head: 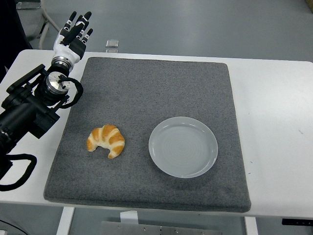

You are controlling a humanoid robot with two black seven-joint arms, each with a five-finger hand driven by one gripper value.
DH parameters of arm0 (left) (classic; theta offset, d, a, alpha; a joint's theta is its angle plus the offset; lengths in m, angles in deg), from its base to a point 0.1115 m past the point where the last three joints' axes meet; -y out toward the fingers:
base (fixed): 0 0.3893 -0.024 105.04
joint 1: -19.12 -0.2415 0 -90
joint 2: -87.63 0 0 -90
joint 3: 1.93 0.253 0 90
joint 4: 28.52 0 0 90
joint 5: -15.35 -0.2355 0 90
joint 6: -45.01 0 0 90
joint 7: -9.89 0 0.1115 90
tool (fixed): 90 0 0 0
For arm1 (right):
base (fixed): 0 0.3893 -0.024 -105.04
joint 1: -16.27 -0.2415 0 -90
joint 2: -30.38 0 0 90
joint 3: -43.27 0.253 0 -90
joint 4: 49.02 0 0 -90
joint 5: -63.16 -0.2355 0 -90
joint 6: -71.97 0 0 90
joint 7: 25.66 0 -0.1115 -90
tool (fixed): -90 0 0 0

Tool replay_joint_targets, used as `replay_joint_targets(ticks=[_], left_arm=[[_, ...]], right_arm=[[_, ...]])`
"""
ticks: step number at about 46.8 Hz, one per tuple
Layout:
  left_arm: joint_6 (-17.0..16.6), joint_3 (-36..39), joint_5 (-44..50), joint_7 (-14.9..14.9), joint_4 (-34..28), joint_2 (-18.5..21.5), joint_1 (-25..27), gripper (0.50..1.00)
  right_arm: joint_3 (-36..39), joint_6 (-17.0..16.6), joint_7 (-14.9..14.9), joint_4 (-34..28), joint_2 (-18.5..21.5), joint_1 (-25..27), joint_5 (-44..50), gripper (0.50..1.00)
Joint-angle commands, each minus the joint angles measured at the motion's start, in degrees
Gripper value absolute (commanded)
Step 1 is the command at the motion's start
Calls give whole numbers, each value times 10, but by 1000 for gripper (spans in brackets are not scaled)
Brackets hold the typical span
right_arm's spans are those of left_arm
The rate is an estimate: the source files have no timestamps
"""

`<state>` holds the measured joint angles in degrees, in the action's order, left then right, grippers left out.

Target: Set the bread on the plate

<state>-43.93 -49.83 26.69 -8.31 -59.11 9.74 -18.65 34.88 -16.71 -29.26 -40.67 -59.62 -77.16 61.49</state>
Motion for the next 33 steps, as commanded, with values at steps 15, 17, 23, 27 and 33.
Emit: replay_joint_targets(ticks=[15,17,23,27,33], left_arm=[[3,5,-25,-4,0,-1,3,992],[3,5,-26,-4,0,-1,5,992],[7,20,-46,-5,-8,0,12,992],[9,40,-103,-5,-19,1,21,992],[10,42,-196,-5,-43,4,29,992]], right_arm=[[0,0,0,0,0,0,0,930],[0,0,0,0,0,0,0,932],[0,0,0,0,0,0,0,930],[0,0,0,0,0,0,0,932],[0,0,0,0,0,0,0,932]])
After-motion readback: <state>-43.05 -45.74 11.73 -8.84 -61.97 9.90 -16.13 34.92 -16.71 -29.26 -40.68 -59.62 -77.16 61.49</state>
